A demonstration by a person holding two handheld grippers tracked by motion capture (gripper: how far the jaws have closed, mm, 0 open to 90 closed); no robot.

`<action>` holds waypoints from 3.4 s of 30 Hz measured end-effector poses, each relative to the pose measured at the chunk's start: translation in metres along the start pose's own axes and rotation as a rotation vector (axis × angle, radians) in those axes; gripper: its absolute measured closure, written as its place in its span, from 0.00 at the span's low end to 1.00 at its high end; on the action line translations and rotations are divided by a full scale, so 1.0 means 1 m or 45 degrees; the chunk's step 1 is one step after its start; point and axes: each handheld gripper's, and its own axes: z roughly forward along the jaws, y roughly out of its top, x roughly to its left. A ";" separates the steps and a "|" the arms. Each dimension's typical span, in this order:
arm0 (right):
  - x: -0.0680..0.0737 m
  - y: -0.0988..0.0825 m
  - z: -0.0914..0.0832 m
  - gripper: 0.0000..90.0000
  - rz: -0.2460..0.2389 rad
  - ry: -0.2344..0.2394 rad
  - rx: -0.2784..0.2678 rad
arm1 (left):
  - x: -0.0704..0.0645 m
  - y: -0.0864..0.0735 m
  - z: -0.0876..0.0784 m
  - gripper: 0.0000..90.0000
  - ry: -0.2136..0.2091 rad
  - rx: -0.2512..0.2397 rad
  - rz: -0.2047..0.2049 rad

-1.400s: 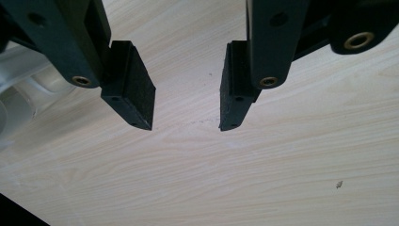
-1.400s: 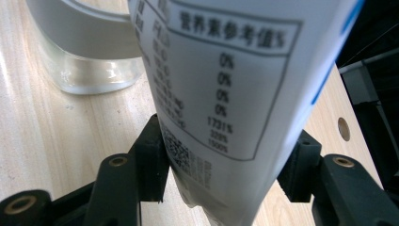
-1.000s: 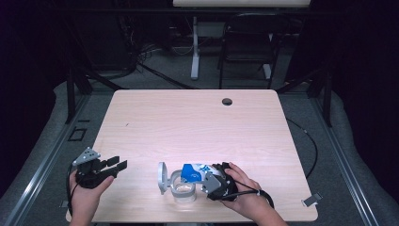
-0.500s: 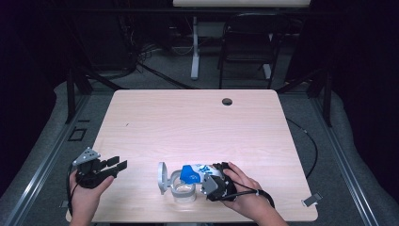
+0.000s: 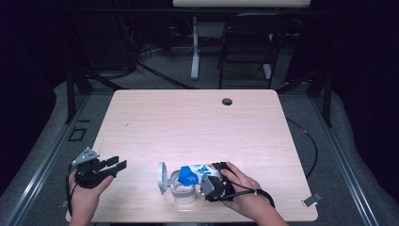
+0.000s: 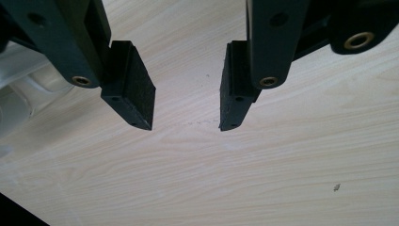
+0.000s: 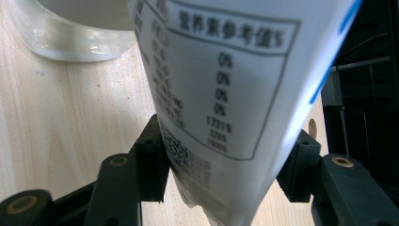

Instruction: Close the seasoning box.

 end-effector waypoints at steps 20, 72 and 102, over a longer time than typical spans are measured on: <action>0.000 0.003 0.000 0.50 -0.058 -0.043 0.037 | 0.001 0.000 -0.001 0.63 0.000 0.001 -0.006; -0.004 0.006 -0.002 0.51 -0.166 -0.069 0.099 | 0.003 -0.002 0.000 0.63 0.002 -0.002 -0.018; -0.006 0.013 -0.006 0.51 -0.239 -0.087 0.174 | 0.005 -0.003 0.000 0.63 0.003 0.003 -0.026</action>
